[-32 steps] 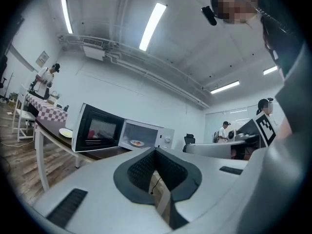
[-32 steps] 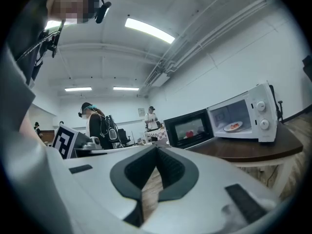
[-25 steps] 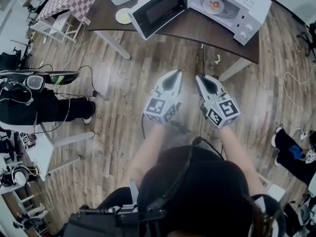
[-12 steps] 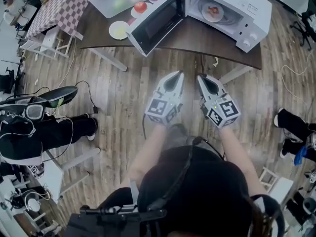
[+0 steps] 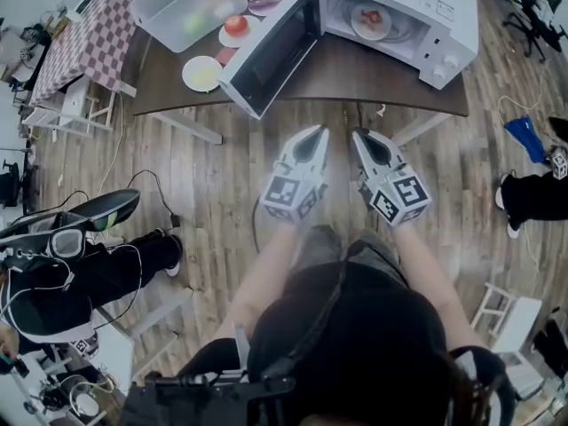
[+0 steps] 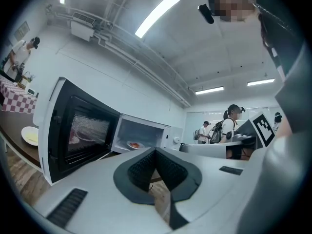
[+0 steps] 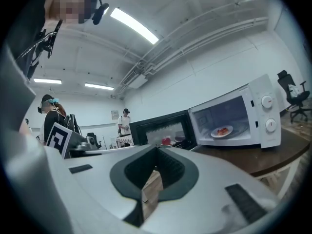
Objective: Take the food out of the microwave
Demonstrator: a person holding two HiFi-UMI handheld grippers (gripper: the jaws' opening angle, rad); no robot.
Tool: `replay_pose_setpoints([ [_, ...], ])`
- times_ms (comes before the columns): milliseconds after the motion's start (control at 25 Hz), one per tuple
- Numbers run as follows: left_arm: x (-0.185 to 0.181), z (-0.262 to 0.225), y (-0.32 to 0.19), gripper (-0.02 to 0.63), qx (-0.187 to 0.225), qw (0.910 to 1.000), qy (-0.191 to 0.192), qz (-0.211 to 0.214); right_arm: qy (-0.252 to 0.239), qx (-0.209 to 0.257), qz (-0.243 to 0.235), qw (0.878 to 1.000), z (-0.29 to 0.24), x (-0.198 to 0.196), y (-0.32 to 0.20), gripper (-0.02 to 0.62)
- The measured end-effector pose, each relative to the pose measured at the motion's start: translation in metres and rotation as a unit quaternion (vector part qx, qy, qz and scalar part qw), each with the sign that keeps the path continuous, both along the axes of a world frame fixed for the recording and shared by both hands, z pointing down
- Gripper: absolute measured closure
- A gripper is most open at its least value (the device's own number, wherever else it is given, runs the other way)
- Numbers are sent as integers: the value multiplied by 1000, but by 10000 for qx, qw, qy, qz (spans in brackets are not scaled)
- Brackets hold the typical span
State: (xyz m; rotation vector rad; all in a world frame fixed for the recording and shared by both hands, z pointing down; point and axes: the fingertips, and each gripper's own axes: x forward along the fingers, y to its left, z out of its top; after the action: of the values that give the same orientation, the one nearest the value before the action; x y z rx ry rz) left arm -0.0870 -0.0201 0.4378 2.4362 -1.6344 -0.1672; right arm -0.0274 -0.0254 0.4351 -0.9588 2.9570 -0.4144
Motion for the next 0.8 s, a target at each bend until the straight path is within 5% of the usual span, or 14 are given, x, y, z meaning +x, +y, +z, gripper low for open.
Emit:
replay_pose_setpoints([
  [800, 15, 7, -66, 594, -69, 9997, 66, 231, -3, -11, 72, 10000, 7, 4, -59, 592],
])
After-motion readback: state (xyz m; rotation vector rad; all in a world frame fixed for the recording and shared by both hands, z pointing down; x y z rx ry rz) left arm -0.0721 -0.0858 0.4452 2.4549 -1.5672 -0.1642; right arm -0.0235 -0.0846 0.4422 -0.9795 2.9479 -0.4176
